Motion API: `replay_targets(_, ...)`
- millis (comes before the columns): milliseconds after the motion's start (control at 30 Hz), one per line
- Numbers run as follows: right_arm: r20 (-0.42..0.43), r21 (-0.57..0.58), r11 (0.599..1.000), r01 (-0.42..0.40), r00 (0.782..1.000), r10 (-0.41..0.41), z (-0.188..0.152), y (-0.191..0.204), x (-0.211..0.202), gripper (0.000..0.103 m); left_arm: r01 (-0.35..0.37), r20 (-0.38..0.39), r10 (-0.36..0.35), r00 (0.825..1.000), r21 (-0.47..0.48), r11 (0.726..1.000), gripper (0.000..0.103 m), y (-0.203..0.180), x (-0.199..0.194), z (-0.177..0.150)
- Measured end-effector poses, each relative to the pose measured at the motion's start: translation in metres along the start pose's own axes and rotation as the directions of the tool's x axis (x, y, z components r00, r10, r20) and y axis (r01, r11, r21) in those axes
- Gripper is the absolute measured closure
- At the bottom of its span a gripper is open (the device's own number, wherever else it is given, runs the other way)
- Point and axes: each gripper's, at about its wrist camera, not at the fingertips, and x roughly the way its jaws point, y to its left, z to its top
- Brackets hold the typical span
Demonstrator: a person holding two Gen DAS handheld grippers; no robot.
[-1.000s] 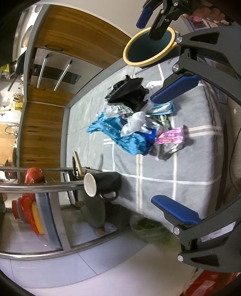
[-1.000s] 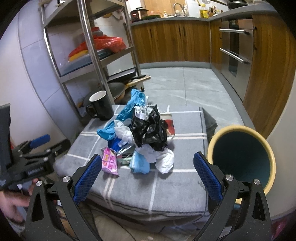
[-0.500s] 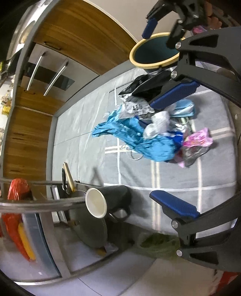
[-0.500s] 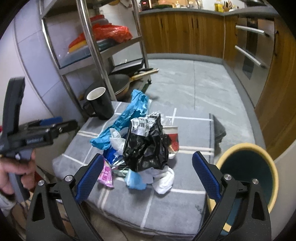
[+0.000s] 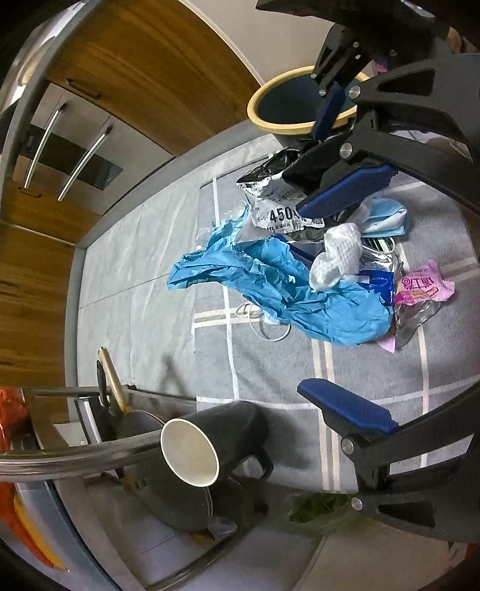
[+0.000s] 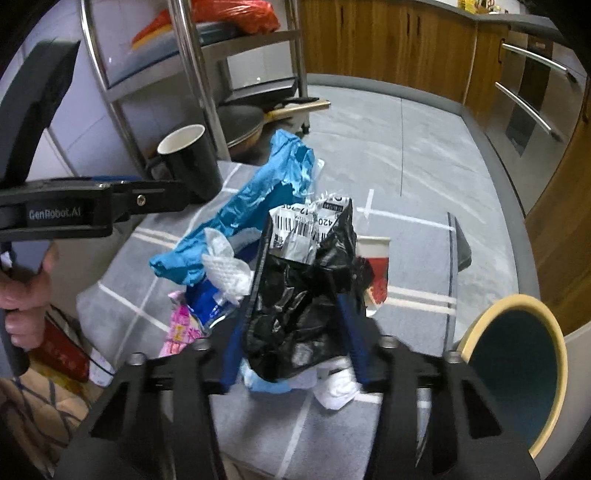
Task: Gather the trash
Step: 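Grasp the black plastic bag with the right gripper while the left gripper grasps the blue bag, then carry both bags to the yellow-rimmed bin and open both grippers over it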
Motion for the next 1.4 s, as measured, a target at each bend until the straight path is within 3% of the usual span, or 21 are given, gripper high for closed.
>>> replay_targets(267, 0.102, 0.053, 0.998, -0.035, 0.994, 0.029, 0.002, -0.015, -0.03, 0.091, -0.012, -0.015, 0.012, 1.0, 0.002, 1.0, 0.016, -0.001, 0.011, 0.001)
replay_targets(500, 0.179, 0.116, 0.991, -0.067, 0.983, 0.046, 0.006, -0.028, -0.054, 0.093, -0.024, -0.033, 0.024, 0.999, 0.001, 1.0, 0.019, 0.003, 0.038, 0.007)
replay_targets(600, 0.2, 0.15, 0.985, -0.087, 0.978, 0.056, 0.005, -0.037, -0.061, 0.093, -0.007, -0.049, 0.006, 0.999, -0.019, 1.0, 0.024, 0.005, 0.052, 0.011)
replay_targets(667, 0.212, 0.167, 0.982, -0.092, 0.976, 0.055, 0.004, -0.043, -0.066, 0.094, 0.003, -0.059, -0.004, 0.998, -0.024, 1.0, 0.035, 0.004, 0.056, 0.011)
replay_targets(867, 0.262, 0.213, 0.968, -0.133, 0.962, 0.074, 0.001, -0.057, -0.083, 0.094, 0.013, -0.046, -0.012, 0.999, 0.03, 0.999, 0.036, -0.011, 0.06, 0.019)
replay_targets(1000, 0.287, 0.225, 0.961, -0.158, 0.954, 0.089, -0.002, -0.063, -0.095, 0.094, 0.012, -0.076, -0.008, 0.997, 0.051, 0.999, 0.036, -0.015, 0.078, 0.021)
replay_targets(1100, 0.3, 0.252, 0.951, -0.178, 0.949, 0.099, -0.005, -0.072, -0.099, 0.094, 0.023, -0.105, -0.017, 0.994, 0.05, 0.998, 0.052, -0.013, 0.09, 0.019)
replay_targets(1167, 0.309, 0.275, 0.942, -0.191, 0.946, 0.102, -0.006, -0.08, -0.101, 0.094, 0.018, -0.103, -0.014, 0.995, 0.045, 0.999, 0.074, -0.009, 0.091, 0.018)
replay_targets(1233, 0.317, 0.296, 0.934, -0.2, 0.943, 0.102, -0.008, -0.088, -0.103, 0.094, 0.023, -0.091, -0.019, 0.996, 0.042, 0.999, 0.082, -0.008, 0.087, 0.02)
replay_targets(1400, 0.333, 0.327, 0.922, -0.206, 0.939, 0.092, -0.009, -0.099, -0.107, 0.094, 0.008, -0.043, -0.005, 0.999, 0.062, 0.998, 0.088, -0.005, 0.068, 0.021)
